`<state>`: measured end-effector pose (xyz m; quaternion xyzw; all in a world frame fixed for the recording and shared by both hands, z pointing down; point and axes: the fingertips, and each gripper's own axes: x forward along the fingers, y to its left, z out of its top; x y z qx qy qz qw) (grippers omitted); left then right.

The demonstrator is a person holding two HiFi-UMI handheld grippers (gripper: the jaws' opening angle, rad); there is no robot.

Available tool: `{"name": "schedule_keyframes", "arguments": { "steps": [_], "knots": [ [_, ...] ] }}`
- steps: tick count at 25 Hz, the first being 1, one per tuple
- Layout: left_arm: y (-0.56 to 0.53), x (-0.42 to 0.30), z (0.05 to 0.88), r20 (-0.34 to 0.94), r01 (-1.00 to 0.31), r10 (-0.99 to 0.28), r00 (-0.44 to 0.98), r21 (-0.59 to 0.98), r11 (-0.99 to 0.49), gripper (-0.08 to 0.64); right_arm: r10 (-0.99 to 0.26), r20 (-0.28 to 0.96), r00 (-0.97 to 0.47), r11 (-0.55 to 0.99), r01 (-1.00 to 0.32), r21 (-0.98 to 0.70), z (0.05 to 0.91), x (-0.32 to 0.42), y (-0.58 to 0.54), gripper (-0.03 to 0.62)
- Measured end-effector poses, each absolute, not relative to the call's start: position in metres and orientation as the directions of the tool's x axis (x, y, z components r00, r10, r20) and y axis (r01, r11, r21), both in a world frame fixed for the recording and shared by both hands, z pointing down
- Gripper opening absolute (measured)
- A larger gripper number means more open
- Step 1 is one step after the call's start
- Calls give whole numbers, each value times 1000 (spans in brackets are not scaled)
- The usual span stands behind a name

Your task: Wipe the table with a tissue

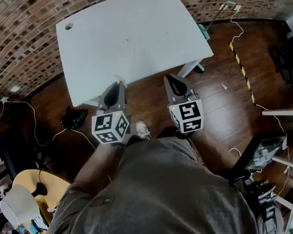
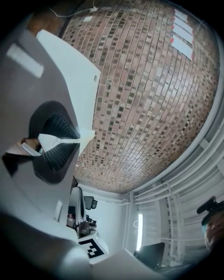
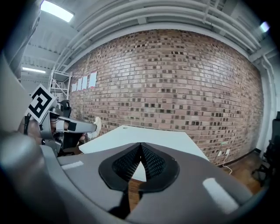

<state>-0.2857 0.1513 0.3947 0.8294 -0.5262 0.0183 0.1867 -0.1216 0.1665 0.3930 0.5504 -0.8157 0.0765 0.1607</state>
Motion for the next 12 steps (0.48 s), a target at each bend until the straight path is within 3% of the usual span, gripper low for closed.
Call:
{"name": "schedule_keyframes", "arguments": {
  "steps": [12],
  "knots": [
    [83, -275, 412, 283, -892, -862, 420, 301, -336, 29, -859, 365, -358, 395, -918, 28, 404, -107, 88, 14]
  ]
}}
